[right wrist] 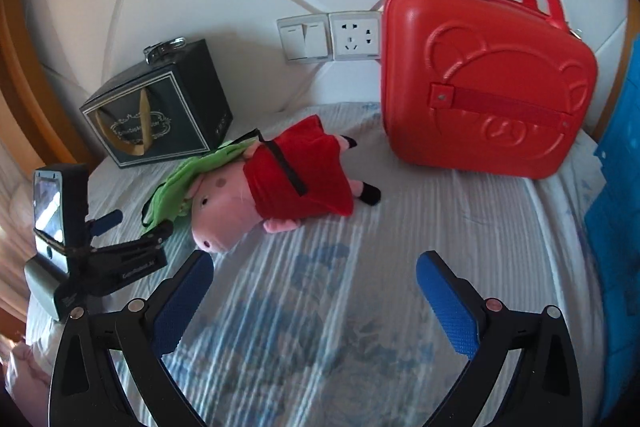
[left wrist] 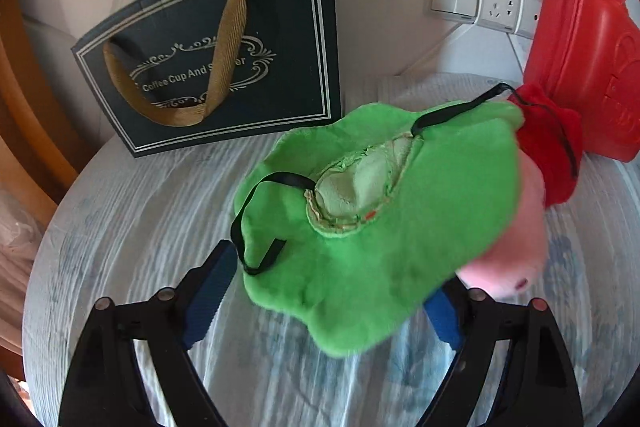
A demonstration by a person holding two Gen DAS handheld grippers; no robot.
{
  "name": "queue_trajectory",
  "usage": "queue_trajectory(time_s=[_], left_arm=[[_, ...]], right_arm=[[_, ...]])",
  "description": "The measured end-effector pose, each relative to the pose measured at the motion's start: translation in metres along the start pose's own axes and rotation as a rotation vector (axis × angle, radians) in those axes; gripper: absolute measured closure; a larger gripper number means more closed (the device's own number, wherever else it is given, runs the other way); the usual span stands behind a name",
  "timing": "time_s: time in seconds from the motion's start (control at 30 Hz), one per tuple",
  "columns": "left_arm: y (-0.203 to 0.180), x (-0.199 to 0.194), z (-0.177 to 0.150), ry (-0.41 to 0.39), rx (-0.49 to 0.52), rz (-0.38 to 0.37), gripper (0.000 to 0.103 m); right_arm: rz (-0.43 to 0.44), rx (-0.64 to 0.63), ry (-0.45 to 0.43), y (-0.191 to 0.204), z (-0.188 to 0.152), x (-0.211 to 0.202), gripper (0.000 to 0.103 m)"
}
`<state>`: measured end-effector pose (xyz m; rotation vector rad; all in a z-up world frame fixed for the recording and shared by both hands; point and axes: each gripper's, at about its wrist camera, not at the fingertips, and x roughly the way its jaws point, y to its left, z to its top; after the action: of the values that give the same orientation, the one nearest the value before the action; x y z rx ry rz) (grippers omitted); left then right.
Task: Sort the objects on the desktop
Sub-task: 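Grasp the green frog hat with the left tool while the right tool grasps the red-dressed pig plush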
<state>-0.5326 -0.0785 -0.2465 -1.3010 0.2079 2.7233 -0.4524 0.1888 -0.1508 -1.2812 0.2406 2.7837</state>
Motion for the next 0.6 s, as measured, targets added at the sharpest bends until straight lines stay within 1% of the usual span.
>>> queue_trajectory(time_s=[0.03,0.07,0.1,0.13,0.17,0.2,0.27,0.3,0.33,0.37,0.43,0.53,0.6], left_arm=[[0.002,0.011,0.003,0.016,-0.002,-0.004,0.046],[0.006,0.022,0.006,0.036,-0.009,-0.023,0.069],[0.012,0.027,0.006,0.044,-0.026,-0.036,0.083],[0.019,0.027,0.005,0.035,-0.043,-0.034,0.084],[0.026,0.024,0.003,0.010,-0.055,-0.015,0.085],[0.033,0.017,0.000,-0.014,-0.062,0.025,0.085],[0.046,0.004,-0.008,-0.047,-0.068,0.138,0.088],[0.053,-0.001,-0.013,-0.054,-0.073,0.211,0.089],[0.062,-0.004,-0.017,-0.049,-0.085,0.262,0.089],[0.069,-0.006,-0.022,-0.040,-0.105,0.275,0.089],[0.077,-0.003,-0.031,0.000,-0.118,0.270,0.089],[0.078,0.012,-0.036,0.042,-0.128,0.217,0.089],[0.075,0.019,-0.036,0.048,-0.137,0.177,0.089]], right_arm=[[-0.003,-0.007,0.010,0.002,0.003,0.012,0.000],[-0.003,-0.015,0.023,0.004,0.004,0.024,0.000],[-0.002,-0.023,0.035,0.005,0.006,0.034,0.000],[-0.005,-0.030,0.045,0.006,0.007,0.044,0.000],[-0.007,-0.038,0.049,0.005,0.009,0.053,0.000],[-0.001,-0.041,0.051,0.003,0.011,0.059,0.000],[0.011,-0.027,0.047,-0.004,0.016,0.072,0.000],[0.019,-0.016,0.044,-0.009,0.019,0.078,0.000],[0.028,-0.003,0.043,-0.013,0.022,0.085,0.000],[0.044,0.009,0.042,-0.016,0.025,0.091,0.000],[0.076,0.014,0.038,-0.019,0.031,0.102,0.000],[0.085,-0.024,0.039,-0.016,0.040,0.119,0.000],[0.099,-0.035,0.050,-0.017,0.044,0.130,0.000]])
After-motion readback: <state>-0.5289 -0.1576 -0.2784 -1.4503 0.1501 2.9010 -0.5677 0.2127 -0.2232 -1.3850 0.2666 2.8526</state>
